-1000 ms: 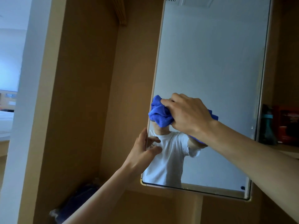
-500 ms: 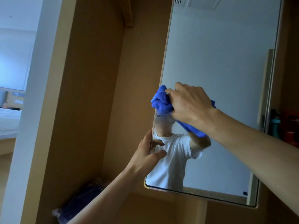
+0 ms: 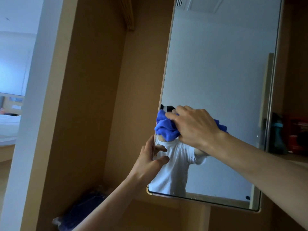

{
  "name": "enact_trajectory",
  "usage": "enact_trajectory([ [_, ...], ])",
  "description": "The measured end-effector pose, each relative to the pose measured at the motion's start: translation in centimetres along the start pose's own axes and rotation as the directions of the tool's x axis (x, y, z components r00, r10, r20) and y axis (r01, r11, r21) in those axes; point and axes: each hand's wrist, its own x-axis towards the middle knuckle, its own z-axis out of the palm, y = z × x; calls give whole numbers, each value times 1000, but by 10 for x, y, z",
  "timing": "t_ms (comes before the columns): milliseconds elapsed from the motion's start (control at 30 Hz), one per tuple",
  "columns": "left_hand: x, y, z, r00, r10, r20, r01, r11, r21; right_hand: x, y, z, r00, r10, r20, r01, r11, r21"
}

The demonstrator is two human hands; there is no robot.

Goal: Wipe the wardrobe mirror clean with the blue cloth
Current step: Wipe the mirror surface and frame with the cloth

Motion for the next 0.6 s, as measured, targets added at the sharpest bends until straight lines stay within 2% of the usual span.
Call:
enact_trajectory([
  [100,0,-2,-1,1000,10,-8,-10,999,39,9,30,-11,989,89,-117,-89,996,8],
  [200,0,-5,0,999,33,-19,-31,997,65,18,60,-18,970,116,-212,-123,992,-20],
  [467,3,-3,12,992,48,-115,-39,996,76,-18,45,13,982,39,-185,-32,999,39],
  [600,1,1,16,984,42,-171,-15,988,153,-47,33,28,987,-28,-157,41,996,77],
])
